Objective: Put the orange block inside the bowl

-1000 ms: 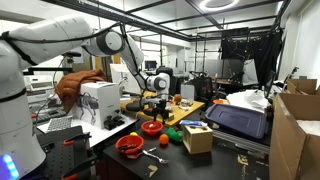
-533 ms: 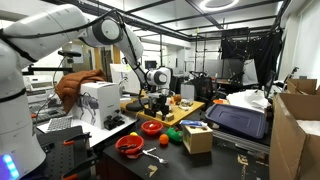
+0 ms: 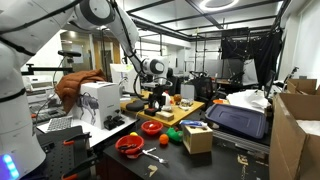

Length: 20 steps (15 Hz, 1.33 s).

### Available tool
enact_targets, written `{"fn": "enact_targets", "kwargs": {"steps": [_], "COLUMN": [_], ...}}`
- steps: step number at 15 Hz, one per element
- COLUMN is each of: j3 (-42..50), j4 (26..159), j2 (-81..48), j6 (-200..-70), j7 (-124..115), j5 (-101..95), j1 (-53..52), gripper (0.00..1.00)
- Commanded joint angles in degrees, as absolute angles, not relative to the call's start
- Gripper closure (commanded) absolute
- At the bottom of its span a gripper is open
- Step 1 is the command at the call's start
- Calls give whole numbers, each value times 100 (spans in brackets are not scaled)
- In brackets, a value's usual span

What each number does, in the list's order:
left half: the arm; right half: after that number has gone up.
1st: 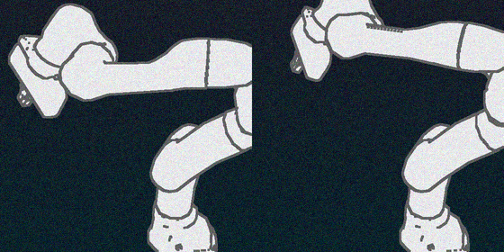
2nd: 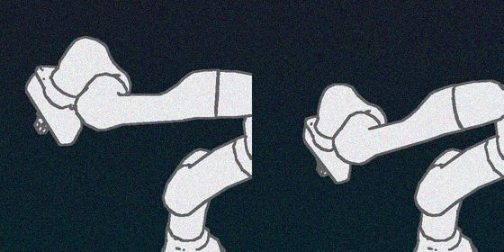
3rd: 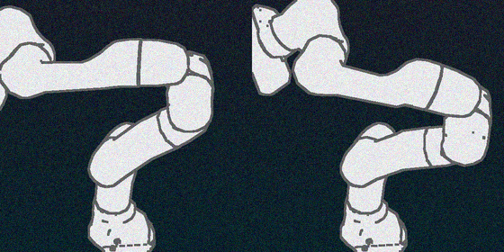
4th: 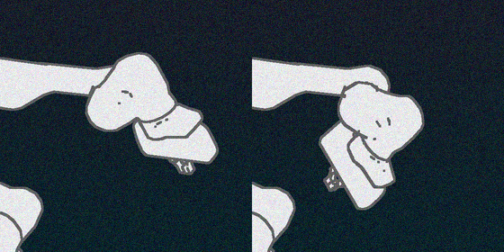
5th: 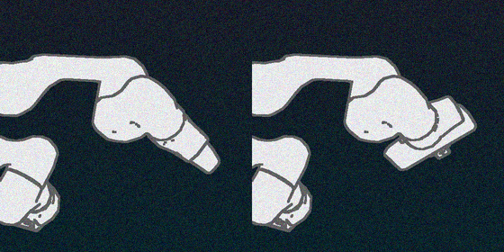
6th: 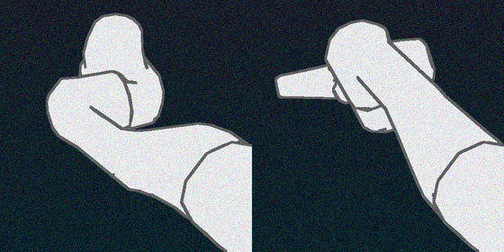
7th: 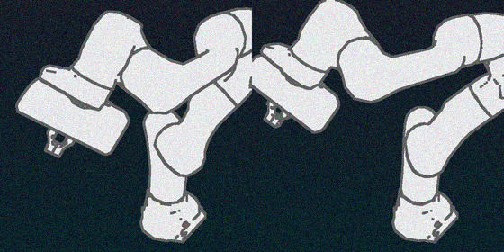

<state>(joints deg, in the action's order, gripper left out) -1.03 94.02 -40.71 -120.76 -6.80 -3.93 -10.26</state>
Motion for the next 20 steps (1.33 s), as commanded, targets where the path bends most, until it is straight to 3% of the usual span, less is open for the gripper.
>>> {"fn": "enact_targets", "kwargs": {"steps": [1,20], "j3": [-265,-429], "j4": [10475,13706], "j2": [-3048,871], "j6": [-12289,-12476], "j7": [-607,-166], "j5": [-363,-27], "j1": [-976,-681], "gripper": [0,0]}}
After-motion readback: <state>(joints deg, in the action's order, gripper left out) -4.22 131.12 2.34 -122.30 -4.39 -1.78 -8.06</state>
